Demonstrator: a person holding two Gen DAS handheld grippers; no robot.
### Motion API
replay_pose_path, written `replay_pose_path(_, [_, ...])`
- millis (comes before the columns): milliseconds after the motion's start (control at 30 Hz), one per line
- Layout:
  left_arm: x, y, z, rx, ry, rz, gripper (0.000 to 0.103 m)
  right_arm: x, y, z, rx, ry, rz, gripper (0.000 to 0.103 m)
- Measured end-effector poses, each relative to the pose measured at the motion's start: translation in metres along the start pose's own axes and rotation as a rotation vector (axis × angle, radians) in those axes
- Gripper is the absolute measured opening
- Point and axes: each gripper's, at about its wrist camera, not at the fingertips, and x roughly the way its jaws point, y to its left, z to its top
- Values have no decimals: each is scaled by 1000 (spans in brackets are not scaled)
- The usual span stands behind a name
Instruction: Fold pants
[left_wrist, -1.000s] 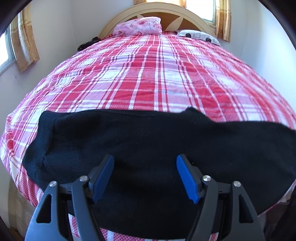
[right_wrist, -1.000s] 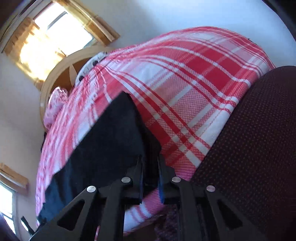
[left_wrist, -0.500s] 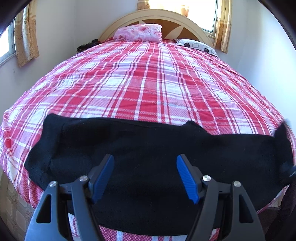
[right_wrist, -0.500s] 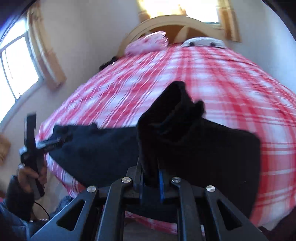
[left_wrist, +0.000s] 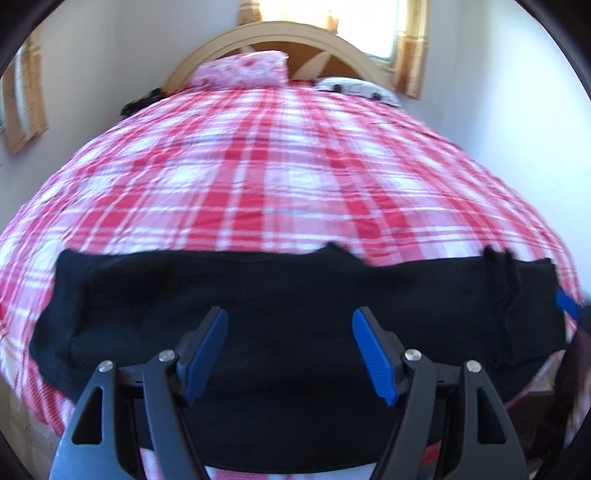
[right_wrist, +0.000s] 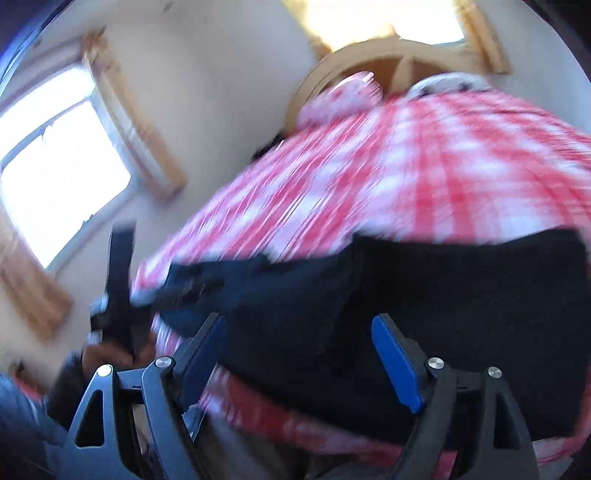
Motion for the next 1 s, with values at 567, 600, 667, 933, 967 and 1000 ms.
replay_pose_path(567, [32, -150, 0, 51, 156, -428, 71, -84, -120, -12, 321, -183, -354, 65])
replay_pose_path(600, [33, -152, -1, 54, 151, -402, 59, -85, -120, -13, 313, -184, -359, 65])
replay_pose_path(667, [34, -149, -2, 43, 149, -366, 37, -86, -124, -12, 307, -192, -377, 65])
replay_pose_path(933, [22, -142, -2, -34, 149, -447, 13, -89, -129, -4, 258, -220, -475, 55])
replay_pose_path(967, [18, -139, -3, -54, 150, -440, 13, -89, -125, -2, 237, -221, -477, 52])
replay_pose_path(1000, [17, -136, -4, -68, 149, -436, 13, -87, -121, 1, 211, -223, -475, 48])
